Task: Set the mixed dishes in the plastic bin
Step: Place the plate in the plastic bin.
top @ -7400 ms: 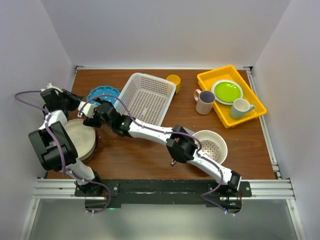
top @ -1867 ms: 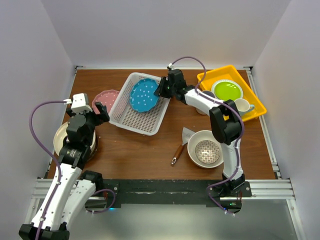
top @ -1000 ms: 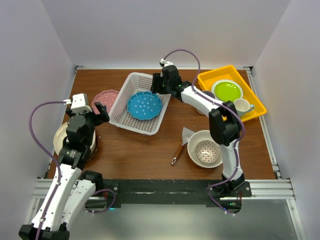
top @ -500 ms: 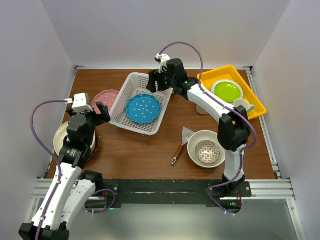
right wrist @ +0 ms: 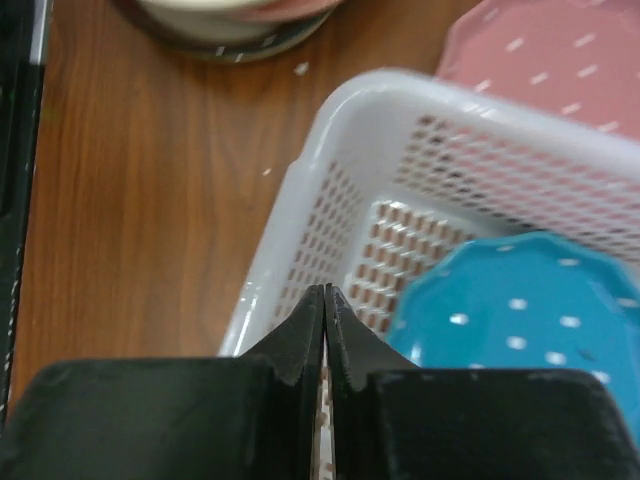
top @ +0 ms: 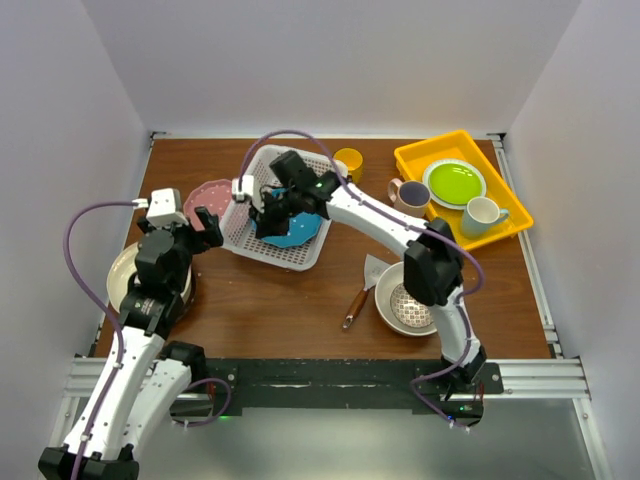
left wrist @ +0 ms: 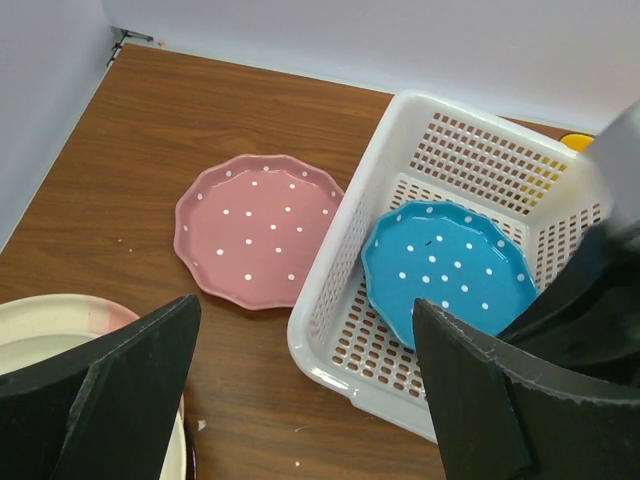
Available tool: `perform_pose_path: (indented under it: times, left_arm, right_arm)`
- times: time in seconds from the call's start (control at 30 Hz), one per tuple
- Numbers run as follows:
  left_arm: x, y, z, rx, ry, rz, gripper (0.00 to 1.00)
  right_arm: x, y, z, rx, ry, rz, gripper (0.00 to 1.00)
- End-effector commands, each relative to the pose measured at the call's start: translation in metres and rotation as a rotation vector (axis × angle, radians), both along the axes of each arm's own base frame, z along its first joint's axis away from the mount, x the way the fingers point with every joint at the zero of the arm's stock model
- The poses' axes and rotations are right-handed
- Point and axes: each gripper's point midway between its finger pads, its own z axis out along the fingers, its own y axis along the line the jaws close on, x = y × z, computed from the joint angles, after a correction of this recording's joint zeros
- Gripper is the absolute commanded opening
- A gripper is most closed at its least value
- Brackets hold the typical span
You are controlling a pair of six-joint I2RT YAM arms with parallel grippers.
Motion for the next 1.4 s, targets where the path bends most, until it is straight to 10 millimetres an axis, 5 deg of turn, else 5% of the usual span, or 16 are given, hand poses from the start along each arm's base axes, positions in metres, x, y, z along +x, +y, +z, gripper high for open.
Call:
perform_pose_path:
  times: [0.0, 0.4, 0.63, 0.83, 1.03, 1.3, 1.37]
  left_arm:
    - [0.001, 0.0, 0.005, -0.016, -0.025, 0.0, 0.92]
    - [-0.008, 0.014, 0.015, -0.026, -0.069, 0.075, 0.92]
    - [-0.007, 0.013, 0.015, -0.028, -0.069, 0.072, 0.92]
    - [-0.007, 0.013, 0.016, -0.027, -0.072, 0.072, 0.92]
    - [-0.007, 0.012, 0.015, -0.028, -0.069, 0.069, 0.92]
    - [-0.006, 0.007, 0.014, -0.033, -0.067, 0.037, 0.92]
    - [-0.005, 0.005, 0.014, -0.034, -0.067, 0.027, 0.92]
  right_arm:
    - [-0.003, -0.018, -0.038, -0.148, 0.017, 0.043, 0.0]
    - [0.019, -0.02, -0.111, -0.348, -0.017, -0.121, 0.04]
    - [0.052, -0.026, -0.107, -0.373, -0.116, -0.289, 0.4]
    - [0.059, -0.027, -0.098, -0.367, -0.15, -0.323, 0.5]
    - [0.058, -0.027, -0.075, -0.34, -0.17, -0.311, 0.56]
    - [0.036, -0.032, 0.02, -0.188, -0.217, -0.229, 0.7]
    - [0.03, -0.036, 0.03, -0.162, -0.204, -0.217, 0.71]
